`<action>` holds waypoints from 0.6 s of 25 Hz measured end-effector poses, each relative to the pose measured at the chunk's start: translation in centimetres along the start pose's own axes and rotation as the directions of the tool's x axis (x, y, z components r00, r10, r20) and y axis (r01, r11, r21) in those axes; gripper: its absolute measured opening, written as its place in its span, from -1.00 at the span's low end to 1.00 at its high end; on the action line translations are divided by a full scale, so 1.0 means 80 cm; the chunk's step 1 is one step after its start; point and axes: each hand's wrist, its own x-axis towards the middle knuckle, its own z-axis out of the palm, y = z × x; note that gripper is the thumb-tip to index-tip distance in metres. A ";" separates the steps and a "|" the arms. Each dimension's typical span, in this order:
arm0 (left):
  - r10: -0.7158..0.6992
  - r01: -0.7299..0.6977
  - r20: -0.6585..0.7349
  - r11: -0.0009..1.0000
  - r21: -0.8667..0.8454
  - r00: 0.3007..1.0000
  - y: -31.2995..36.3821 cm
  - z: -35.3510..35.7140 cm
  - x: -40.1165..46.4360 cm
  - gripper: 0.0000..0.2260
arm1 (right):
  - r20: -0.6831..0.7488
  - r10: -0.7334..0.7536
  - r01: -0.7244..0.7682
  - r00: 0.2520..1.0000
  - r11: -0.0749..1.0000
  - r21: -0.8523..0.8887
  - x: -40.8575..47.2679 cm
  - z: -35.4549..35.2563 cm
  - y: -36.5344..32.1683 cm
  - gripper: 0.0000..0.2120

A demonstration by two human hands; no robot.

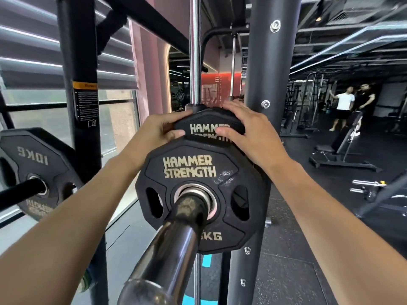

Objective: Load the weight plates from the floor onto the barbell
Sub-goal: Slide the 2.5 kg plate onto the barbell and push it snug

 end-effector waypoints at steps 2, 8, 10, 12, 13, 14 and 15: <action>-0.003 0.003 -0.004 1.000 0.027 1.000 -0.004 0.005 0.007 -0.51 | -0.025 0.009 -0.008 1.000 0.999 0.050 0.005 0.005 0.008 -0.46; 0.024 -0.024 0.002 0.998 0.061 1.000 0.007 0.004 0.017 -0.48 | -0.095 -0.016 0.033 0.995 0.982 0.184 0.003 0.011 0.027 -0.51; 0.006 -0.006 0.000 0.998 0.058 1.000 0.010 0.003 0.020 -0.47 | -0.090 -0.017 0.034 0.996 0.980 0.195 0.003 0.010 0.027 -0.51; -0.019 0.019 0.001 0.998 0.053 1.000 0.010 0.003 0.022 -0.48 | -0.084 -0.017 0.034 0.996 0.978 0.208 0.004 0.010 0.027 -0.51; -0.028 0.028 0.002 0.998 0.050 1.000 0.011 0.003 0.023 -0.48 | -0.084 -0.014 0.032 0.996 0.976 0.214 0.005 0.009 0.027 -0.51; -0.040 0.040 0.006 0.999 0.029 0.999 0.012 0.003 0.023 -0.48 | -0.081 -0.007 0.025 0.997 0.974 0.224 0.005 0.009 0.027 -0.51; -0.053 0.053 0.012 0.999 -0.005 0.999 0.012 0.004 0.022 -0.48 | -0.075 0.003 0.015 0.997 0.971 0.238 0.004 0.009 0.026 -0.51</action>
